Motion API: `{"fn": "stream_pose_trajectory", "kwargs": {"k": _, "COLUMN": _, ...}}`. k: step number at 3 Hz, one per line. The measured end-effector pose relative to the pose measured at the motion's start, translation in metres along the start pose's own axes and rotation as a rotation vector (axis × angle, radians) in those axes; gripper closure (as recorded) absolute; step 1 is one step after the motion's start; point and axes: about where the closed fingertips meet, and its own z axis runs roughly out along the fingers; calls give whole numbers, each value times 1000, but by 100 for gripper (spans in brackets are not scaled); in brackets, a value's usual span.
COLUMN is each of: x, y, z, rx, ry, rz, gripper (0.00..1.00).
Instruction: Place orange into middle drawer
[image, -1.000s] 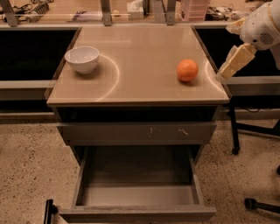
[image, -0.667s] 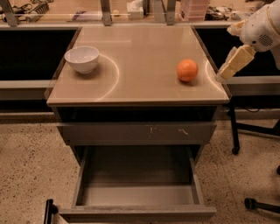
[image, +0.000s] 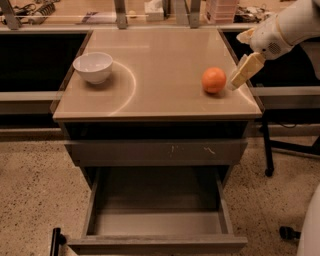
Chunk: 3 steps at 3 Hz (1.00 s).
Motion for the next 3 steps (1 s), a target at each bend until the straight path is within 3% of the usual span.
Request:
{"fn": "stream_pose_trajectory", "kwargs": {"k": 1, "x": -3, "y": -11, "z": 24, "rx": -22, "ry": -47, "rz": 6, "gripper": 0}}
{"fn": "stream_pose_trajectory", "kwargs": {"k": 3, "x": 12, "y": -15, "z": 49, "rx": -58, "ry": -89, "rz": 74, "gripper": 0}}
